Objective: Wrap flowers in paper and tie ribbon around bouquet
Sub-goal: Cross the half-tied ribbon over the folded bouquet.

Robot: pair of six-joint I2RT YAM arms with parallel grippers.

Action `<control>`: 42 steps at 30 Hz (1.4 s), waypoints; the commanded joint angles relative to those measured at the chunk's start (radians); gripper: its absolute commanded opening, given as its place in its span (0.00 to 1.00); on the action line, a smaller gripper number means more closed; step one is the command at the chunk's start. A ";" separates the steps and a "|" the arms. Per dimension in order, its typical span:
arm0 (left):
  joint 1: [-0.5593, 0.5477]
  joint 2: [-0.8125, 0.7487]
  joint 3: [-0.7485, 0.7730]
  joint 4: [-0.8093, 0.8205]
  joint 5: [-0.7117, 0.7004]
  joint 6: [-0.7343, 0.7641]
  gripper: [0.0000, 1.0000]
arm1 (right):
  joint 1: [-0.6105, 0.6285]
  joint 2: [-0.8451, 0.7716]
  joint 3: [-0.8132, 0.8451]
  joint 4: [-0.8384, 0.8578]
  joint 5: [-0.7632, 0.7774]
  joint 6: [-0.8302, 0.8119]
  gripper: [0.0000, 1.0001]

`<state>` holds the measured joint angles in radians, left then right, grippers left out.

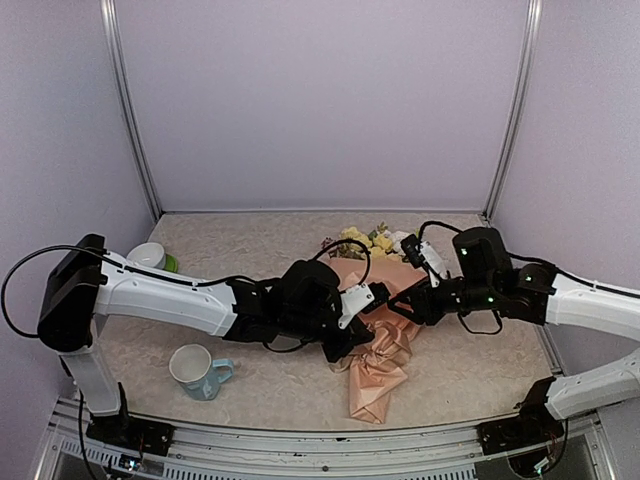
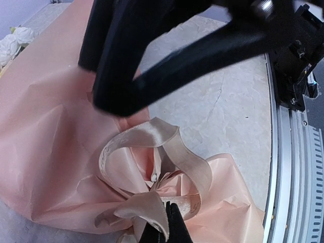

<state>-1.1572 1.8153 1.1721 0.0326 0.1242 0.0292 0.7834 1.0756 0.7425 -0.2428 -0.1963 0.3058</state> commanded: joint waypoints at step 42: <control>0.016 -0.018 -0.023 0.118 -0.165 0.079 0.00 | -0.150 -0.158 -0.106 -0.526 0.125 0.419 0.30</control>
<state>-1.1248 1.8069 1.1217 0.1188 -0.0109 0.0704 0.6422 0.9550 0.6876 -0.6140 -0.1593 0.5594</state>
